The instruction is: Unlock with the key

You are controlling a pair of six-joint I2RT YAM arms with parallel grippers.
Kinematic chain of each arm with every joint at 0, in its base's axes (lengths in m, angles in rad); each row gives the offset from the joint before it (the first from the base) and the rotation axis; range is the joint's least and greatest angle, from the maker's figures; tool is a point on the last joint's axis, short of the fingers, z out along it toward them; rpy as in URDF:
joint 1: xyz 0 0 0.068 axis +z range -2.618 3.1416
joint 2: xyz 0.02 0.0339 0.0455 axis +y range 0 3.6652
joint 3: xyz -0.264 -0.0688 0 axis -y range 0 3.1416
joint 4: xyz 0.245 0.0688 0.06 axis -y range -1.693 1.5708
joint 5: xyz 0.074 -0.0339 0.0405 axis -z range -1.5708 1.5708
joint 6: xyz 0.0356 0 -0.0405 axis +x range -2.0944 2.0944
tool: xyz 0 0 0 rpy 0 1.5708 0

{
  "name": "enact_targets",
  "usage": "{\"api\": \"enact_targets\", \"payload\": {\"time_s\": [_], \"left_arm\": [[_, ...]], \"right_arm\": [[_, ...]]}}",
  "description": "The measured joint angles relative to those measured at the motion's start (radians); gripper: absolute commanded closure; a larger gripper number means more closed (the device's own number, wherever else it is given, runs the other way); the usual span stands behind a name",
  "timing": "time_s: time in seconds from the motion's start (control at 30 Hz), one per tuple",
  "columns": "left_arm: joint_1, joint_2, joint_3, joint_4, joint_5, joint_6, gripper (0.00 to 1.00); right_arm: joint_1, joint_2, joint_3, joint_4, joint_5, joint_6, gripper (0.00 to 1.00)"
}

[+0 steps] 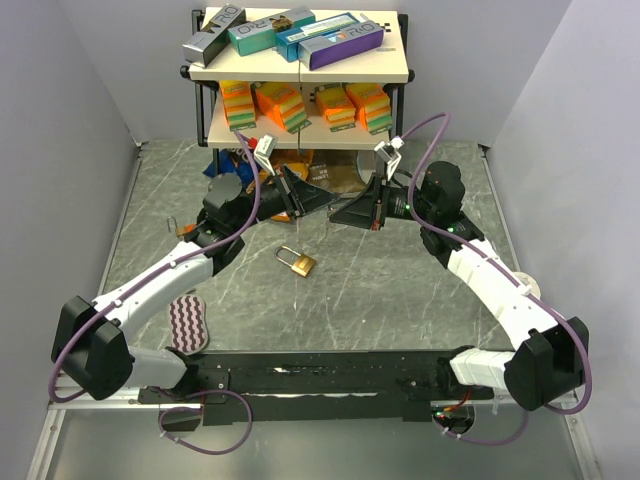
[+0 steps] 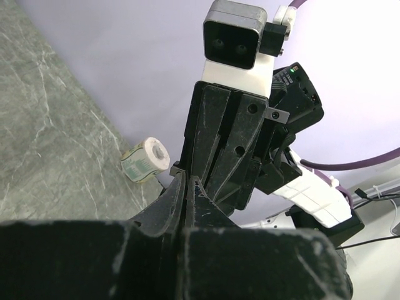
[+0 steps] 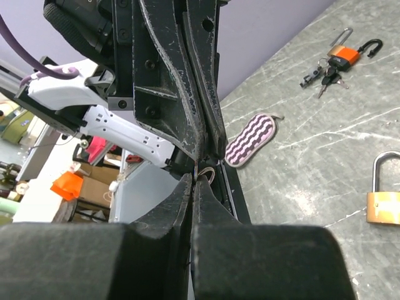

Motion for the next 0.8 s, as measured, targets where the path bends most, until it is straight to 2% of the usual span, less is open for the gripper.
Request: {"api": "enact_targets", "payload": {"time_s": [0.03,0.1,0.13,0.2,0.23,0.33,0.43,0.53,0.67,0.8], "left_arm": [[0.000,0.000,0.000,0.000,0.000,0.000,0.76],[0.001,0.000,-0.001,0.000,-0.003,-0.003,0.55],[0.000,0.000,-0.001,-0.001,-0.004,-0.003,0.39],[-0.001,-0.002,-0.001,-0.013,-0.011,-0.006,0.29],[-0.001,-0.006,-0.001,-0.027,-0.021,-0.007,0.14],[0.002,-0.028,0.000,-0.112,-0.087,0.002,0.02],[0.018,-0.062,0.021,-0.305,-0.220,-0.001,0.01],[0.079,-0.075,0.039,-0.537,-0.343,-0.041,0.01],[0.219,-0.047,-0.079,-0.655,-0.360,-0.107,0.02],[0.252,0.103,-0.149,-0.737,-0.352,-0.125,0.03]], "right_arm": [[0.000,0.000,0.000,0.000,0.000,0.001,1.00],[0.000,0.000,0.000,-0.002,0.006,-0.003,1.00],[0.000,0.000,0.000,-0.007,0.013,-0.007,1.00],[0.000,0.000,0.000,-0.027,0.033,-0.026,1.00],[-0.002,0.000,0.002,-0.054,0.053,-0.039,1.00],[-0.012,0.000,0.008,-0.136,0.105,-0.082,1.00],[-0.042,-0.007,0.012,-0.242,0.188,-0.121,1.00],[-0.074,-0.017,0.012,-0.322,0.251,-0.148,1.00],[-0.093,-0.041,0.013,-0.389,0.313,-0.180,1.00],[-0.093,-0.068,0.013,-0.417,0.338,-0.194,1.00]]}}
